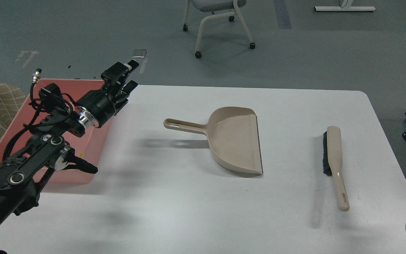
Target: Sweep and dump garbage into bin
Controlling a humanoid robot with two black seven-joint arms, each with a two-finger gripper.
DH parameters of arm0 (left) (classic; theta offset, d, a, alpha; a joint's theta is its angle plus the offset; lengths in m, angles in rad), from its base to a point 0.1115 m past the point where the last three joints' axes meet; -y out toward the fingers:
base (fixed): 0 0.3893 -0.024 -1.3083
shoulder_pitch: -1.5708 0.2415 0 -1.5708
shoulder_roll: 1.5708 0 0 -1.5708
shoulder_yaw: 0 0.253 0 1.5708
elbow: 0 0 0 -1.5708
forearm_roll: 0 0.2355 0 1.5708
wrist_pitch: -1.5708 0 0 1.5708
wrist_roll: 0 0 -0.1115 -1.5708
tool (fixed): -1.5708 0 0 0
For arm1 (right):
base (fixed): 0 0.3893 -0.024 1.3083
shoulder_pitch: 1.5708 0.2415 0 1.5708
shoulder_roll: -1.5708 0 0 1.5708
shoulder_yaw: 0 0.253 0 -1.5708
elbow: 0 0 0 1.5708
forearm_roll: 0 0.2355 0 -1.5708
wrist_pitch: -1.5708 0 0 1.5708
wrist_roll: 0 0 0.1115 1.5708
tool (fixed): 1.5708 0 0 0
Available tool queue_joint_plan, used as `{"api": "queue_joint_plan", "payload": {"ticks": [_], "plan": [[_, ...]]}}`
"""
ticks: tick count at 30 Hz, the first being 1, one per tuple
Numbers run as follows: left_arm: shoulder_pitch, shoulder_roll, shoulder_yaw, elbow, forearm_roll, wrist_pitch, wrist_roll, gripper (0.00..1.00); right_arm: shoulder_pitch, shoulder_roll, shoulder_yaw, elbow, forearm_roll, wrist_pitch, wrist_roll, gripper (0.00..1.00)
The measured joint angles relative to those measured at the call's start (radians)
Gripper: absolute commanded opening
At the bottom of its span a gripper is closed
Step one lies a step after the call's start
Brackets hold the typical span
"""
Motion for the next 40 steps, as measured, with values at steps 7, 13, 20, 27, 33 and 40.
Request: {"api": "queue_joint_plan", "payload": {"ticks": [7,13,20,27,33,40], "plan": [[0.008,-0.003,-0.146,0.035,-0.341,-0.033,0.0,0.98,0.136,0.013,-0.005,-0.107,0.001,-0.005,0.0,1.0],[0.008,-0.009,-0.159,0.099,-0.587,-0.051,0.01,0.98,0.213,0.046,-0.007,-0.148,0.003,-0.003,0.0,1.0],[0.006,-0.063,-0.16,0.143,-0.71,-0.1,0.014,0.98,0.24,0.082,-0.034,-0.142,0.09,0.017,-0.023,1.0],[0.008,-0.074,-0.16,0.157,-0.713,-0.114,0.002,0.98,0.242,0.078,-0.081,-0.147,0.117,0.152,-0.036,1.0],[0.001,-0.091,-0.177,0.144,-0.714,-0.196,0.0,0.98,0.255,0.078,-0.088,-0.148,0.118,0.184,-0.039,1.0],[-0.002,-0.088,-0.187,0.143,-0.715,-0.217,0.003,0.98,0.274,0.076,-0.085,-0.157,0.148,0.181,-0.04,1.0]]}}
